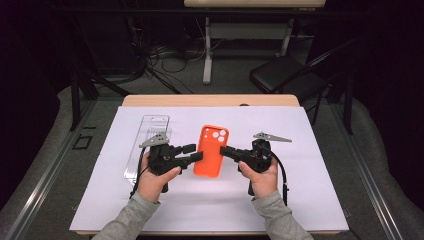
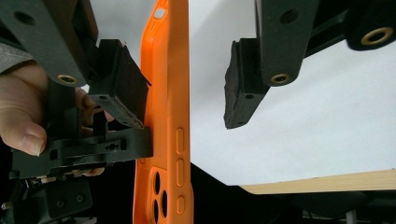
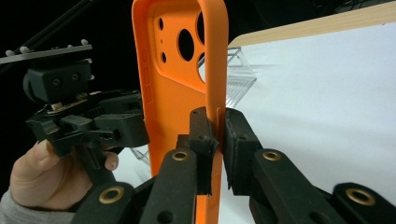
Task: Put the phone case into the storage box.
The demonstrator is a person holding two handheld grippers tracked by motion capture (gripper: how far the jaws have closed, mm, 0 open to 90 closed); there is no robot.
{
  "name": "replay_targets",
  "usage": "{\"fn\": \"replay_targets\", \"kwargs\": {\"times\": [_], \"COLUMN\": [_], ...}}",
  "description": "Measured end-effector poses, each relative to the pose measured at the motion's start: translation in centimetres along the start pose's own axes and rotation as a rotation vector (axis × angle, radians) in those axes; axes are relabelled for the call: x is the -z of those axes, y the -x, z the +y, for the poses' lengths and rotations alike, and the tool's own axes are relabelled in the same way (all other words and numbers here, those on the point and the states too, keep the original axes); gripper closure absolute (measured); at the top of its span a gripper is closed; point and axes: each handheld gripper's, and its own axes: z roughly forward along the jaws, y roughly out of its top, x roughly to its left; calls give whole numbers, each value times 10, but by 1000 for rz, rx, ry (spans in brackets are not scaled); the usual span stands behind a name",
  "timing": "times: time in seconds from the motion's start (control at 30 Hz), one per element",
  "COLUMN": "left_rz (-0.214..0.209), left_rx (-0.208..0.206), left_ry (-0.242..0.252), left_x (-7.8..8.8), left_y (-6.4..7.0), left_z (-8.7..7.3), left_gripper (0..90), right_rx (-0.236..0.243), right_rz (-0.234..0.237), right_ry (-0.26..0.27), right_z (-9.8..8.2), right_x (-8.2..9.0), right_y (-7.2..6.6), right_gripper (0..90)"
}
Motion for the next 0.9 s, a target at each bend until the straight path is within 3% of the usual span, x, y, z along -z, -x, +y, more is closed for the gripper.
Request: {"fn": "replay_targets", "kwargs": {"times": [0.37, 0.9], "left_rz": [50, 76], "left_rx": [-67, -111], "left_ry": [-12, -30], "left_x": [4, 9], "left_y": [4, 7], "left_z": [6, 14], "left_gripper": [427, 371], "right_rx": [30, 80], "right_rz": [-29, -52], "right_ry": [-2, -2], "right_z": [1, 1], "right_x": [2, 2], "right_y": [-1, -7], "right_gripper": [829, 829]}}
